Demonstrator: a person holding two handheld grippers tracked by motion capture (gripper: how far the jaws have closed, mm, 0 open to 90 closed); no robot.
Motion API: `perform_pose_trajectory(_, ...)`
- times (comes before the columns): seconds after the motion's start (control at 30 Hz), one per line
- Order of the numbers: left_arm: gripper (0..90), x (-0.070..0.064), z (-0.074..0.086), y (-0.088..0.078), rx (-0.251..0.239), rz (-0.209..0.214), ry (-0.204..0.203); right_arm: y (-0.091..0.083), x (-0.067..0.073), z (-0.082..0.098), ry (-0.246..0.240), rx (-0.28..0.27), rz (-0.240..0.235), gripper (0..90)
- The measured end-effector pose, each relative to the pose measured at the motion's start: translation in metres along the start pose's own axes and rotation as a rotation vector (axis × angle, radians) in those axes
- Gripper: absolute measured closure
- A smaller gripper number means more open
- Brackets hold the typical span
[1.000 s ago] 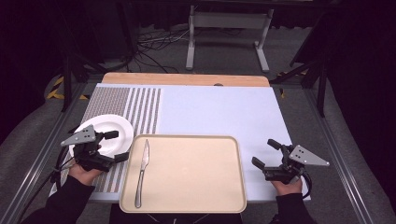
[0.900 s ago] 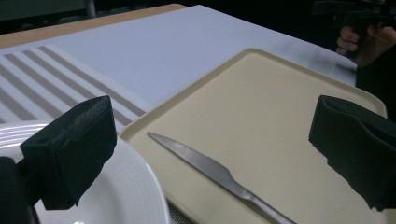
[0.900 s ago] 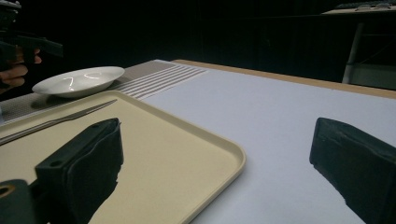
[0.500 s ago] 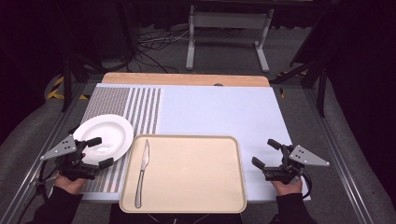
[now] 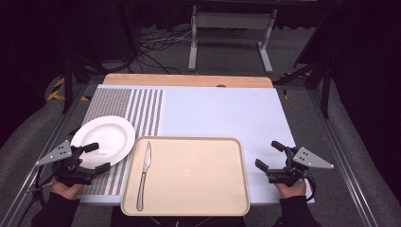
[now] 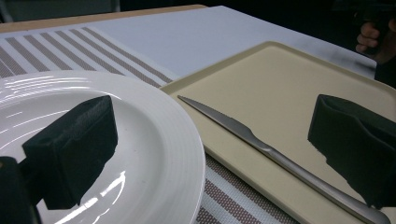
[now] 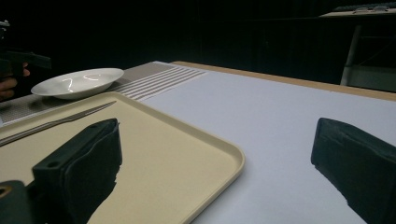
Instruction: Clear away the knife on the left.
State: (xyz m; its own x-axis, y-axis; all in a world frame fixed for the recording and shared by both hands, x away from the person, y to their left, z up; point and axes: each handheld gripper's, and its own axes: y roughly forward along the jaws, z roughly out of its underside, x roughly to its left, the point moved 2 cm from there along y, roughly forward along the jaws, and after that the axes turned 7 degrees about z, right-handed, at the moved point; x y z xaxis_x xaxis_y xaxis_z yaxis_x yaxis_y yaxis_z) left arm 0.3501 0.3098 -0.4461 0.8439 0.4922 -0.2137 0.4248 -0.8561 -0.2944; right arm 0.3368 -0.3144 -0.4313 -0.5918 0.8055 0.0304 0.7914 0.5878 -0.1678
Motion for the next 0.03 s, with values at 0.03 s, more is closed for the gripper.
perform_pose_trajectory(0.03, 2.2, 0.0, 0.0, 0.0, 0.0, 0.0, 0.0, 0.0001, 0.0001, 0.0, -0.001, 0.0, 0.001, 2.3)
